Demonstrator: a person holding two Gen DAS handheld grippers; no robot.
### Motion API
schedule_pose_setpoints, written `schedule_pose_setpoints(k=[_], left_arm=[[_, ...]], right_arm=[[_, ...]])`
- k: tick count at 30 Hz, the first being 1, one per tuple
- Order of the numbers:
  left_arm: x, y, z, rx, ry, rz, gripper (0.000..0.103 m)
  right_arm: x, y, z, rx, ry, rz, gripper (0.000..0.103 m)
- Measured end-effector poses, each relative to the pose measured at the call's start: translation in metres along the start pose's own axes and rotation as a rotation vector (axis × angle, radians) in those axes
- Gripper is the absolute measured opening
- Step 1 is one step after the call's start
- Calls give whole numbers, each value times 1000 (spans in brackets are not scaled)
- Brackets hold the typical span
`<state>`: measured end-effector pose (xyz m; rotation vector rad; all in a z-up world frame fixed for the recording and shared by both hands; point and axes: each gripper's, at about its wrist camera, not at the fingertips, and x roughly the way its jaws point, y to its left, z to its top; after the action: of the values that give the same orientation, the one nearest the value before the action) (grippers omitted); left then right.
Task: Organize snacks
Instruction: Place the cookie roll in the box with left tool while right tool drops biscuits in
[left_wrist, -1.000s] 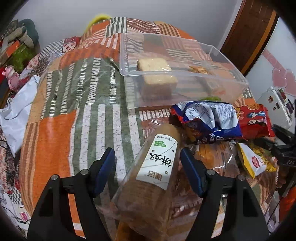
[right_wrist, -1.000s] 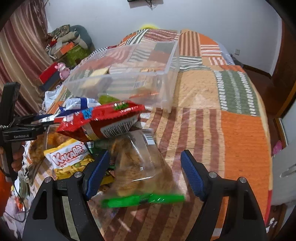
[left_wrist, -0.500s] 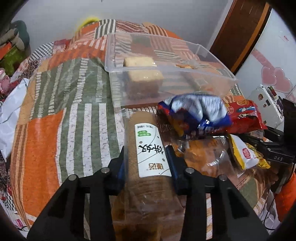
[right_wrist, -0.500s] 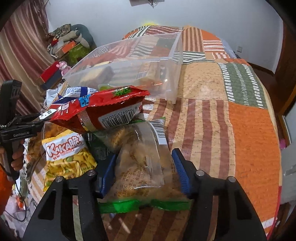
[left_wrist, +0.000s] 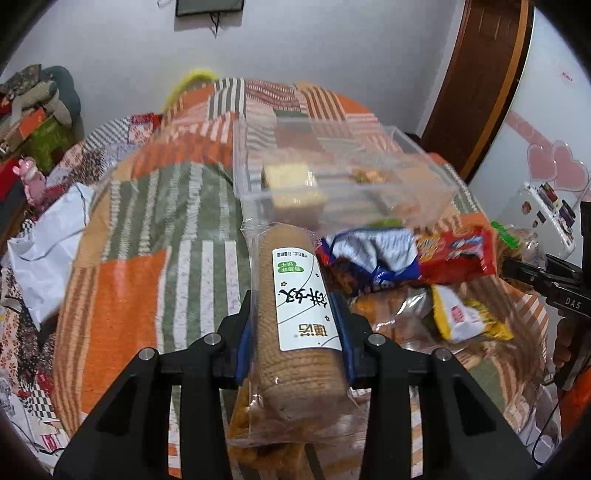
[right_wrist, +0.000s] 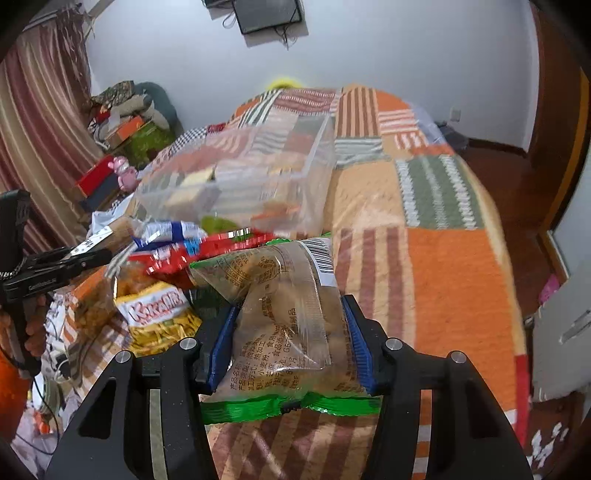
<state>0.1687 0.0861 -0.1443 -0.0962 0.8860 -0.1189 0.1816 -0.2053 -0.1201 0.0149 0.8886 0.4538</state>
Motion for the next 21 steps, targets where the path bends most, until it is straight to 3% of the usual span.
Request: schedule_pose_setpoints(k=[10, 21], left_arm=[[-35, -17, 30, -10, -123, -15, 38], [-23, -24, 74, -44, -173, -20, 38]], right_arm=[[-18, 8, 29, 6, -115, 16, 51], [-19, 21, 71, -11, -211, 67, 51]])
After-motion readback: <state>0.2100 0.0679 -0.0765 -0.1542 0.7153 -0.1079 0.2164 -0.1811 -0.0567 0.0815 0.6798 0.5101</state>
